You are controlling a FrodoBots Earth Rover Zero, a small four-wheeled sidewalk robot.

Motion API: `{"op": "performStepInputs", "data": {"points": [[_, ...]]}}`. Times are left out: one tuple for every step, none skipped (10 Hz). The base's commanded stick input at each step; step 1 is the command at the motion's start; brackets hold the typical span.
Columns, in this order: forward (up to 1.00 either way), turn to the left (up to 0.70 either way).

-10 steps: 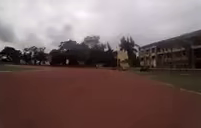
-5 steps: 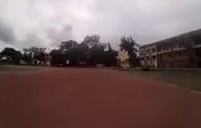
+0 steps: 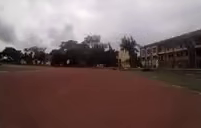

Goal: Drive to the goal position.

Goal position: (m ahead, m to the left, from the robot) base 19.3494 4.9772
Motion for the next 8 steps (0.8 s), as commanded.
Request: {"op": "performStepInputs", "data": {"points": [[0.50, 0.00], [0.50, 0.00], [0.50, 0.00], [0.50, 0.00], [0.50, 0.00], [0.50, 0.00], [0.50, 0.00], [0.50, 0.00]]}}
